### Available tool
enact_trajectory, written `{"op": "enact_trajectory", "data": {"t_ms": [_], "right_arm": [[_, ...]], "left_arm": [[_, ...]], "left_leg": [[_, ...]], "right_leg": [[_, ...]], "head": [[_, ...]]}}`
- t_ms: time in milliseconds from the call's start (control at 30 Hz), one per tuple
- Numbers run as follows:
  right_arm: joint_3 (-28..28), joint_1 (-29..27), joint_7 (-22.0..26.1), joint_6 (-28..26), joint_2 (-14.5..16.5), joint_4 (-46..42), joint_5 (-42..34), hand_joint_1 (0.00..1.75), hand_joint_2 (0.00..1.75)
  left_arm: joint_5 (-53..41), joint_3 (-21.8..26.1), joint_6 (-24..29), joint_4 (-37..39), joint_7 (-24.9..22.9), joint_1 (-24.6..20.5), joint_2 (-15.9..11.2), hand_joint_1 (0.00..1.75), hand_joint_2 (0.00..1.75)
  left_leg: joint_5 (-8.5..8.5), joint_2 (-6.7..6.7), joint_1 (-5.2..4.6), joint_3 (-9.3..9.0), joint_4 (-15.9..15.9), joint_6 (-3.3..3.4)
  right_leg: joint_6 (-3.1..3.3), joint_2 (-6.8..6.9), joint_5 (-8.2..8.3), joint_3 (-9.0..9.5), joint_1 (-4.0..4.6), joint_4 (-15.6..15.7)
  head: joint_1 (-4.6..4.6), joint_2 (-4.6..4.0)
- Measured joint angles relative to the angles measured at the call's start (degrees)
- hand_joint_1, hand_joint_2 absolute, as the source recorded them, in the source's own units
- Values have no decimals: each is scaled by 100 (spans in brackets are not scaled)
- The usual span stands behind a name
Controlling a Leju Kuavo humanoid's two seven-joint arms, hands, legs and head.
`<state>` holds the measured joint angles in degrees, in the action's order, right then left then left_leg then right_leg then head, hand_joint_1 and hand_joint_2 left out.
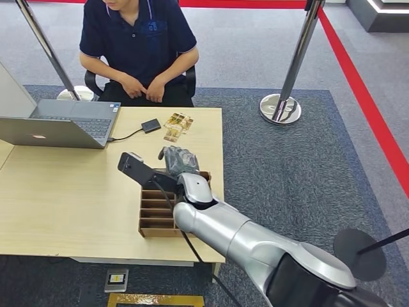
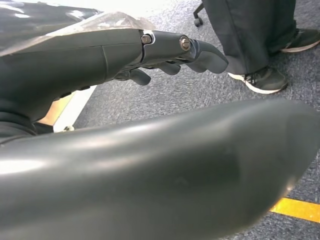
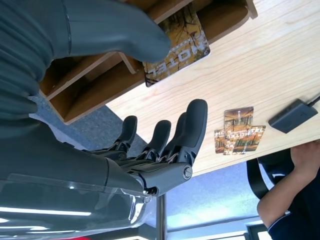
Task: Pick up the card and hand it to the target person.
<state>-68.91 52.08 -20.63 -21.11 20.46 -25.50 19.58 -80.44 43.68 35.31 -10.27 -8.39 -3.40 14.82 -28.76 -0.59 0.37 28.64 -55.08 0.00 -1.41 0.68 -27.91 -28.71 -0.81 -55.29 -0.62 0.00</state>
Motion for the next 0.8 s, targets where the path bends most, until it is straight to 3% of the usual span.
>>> {"op": "enact_trajectory", "data": {"t_ms": [800], "right_arm": [[8, -104, -9, -279, 0, 389, 240, 82, 175]], "left_arm": [[-99, -39, -117, 0, 167, -2, -9, 0, 0]], "left_leg": [[3, 0, 0, 0, 0, -2]], "right_leg": [[0, 0, 1, 0, 0, 0]], "head": [[0, 0]]}}
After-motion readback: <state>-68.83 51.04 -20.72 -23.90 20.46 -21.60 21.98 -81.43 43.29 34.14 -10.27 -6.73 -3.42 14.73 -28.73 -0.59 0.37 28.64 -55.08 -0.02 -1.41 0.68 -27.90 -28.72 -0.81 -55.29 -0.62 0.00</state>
